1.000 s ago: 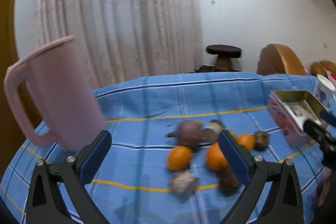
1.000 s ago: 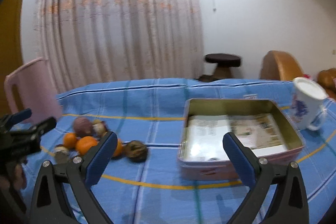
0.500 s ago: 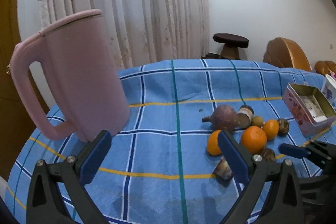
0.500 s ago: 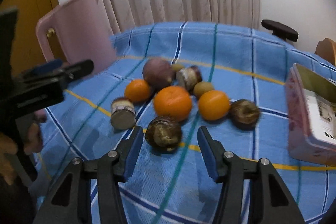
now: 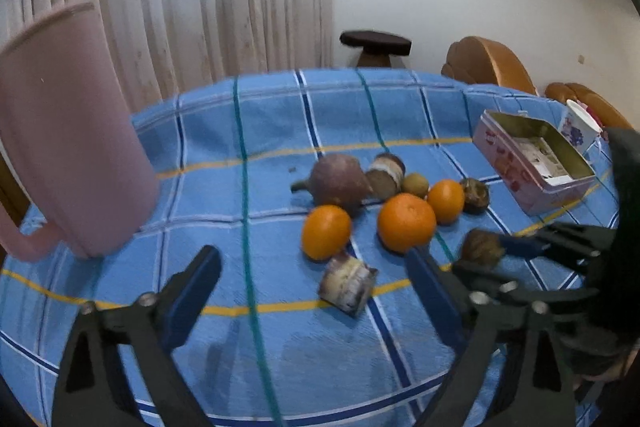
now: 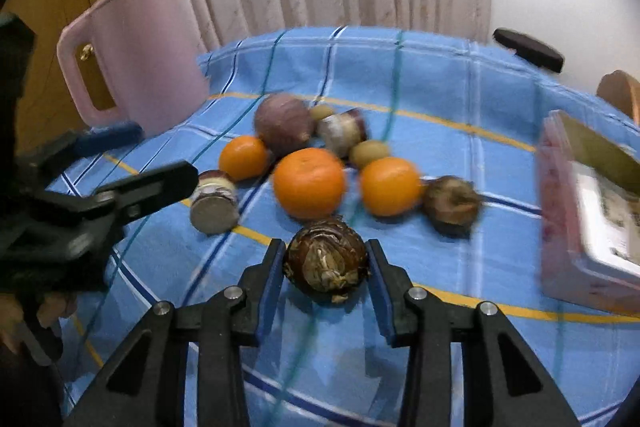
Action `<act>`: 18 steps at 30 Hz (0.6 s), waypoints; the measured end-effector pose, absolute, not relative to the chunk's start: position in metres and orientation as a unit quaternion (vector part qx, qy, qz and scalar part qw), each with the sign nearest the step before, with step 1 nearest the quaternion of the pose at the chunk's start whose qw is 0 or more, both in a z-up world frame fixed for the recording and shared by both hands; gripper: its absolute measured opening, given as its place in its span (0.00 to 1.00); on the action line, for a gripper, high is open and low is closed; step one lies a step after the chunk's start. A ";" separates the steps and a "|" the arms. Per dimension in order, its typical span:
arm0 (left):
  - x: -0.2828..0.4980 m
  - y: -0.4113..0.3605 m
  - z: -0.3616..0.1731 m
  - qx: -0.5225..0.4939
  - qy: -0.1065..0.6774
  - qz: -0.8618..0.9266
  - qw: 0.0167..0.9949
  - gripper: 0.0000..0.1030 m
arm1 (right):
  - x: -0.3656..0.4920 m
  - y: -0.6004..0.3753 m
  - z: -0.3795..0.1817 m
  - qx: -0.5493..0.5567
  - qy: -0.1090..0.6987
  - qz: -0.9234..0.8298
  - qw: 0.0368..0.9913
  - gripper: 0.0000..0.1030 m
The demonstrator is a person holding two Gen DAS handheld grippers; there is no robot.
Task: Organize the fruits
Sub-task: 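Grasp the brown round fruit with the right tool while the left tool grasps the small cylindrical jar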
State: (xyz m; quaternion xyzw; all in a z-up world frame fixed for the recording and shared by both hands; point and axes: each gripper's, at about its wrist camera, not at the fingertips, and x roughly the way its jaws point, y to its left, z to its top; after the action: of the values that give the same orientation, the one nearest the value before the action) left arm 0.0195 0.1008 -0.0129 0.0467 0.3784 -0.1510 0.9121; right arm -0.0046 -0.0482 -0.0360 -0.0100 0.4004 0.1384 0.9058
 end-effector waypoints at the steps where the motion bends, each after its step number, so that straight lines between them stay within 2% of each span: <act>1: 0.022 0.098 -0.018 0.043 0.390 -0.150 0.907 0.82 | -0.007 -0.053 -0.034 -0.012 0.395 0.135 0.909 0.41; 4: 0.027 0.087 -0.029 0.052 0.407 -0.147 0.900 0.70 | -0.015 -0.070 -0.032 -0.011 0.380 0.120 0.917 0.41; 7: 0.030 0.075 -0.039 0.069 0.416 -0.144 0.895 0.65 | -0.012 -0.084 -0.031 0.017 0.384 0.119 0.915 0.41; 9: 0.034 0.072 -0.046 0.072 0.428 -0.137 0.891 0.59 | -0.012 -0.086 -0.030 0.023 0.384 0.123 0.915 0.41; 11: 0.036 0.072 -0.051 0.066 0.430 -0.139 0.890 0.44 | -0.011 -0.083 -0.031 0.022 0.383 0.123 0.915 0.41; 12: 0.036 0.072 -0.051 0.066 0.428 -0.143 0.890 0.40 | -0.011 -0.083 -0.031 0.022 0.382 0.124 0.916 0.41; 18: 0.030 0.071 -0.048 0.077 0.418 -0.141 0.894 0.40 | -0.019 -0.088 -0.029 0.031 0.374 0.130 0.918 0.41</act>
State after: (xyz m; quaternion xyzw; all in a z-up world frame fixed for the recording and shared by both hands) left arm 0.0297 0.0713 -0.0481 0.0771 0.4177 -0.1412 0.8942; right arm -0.0189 -0.0880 -0.0292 0.0315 0.3740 0.1300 0.9177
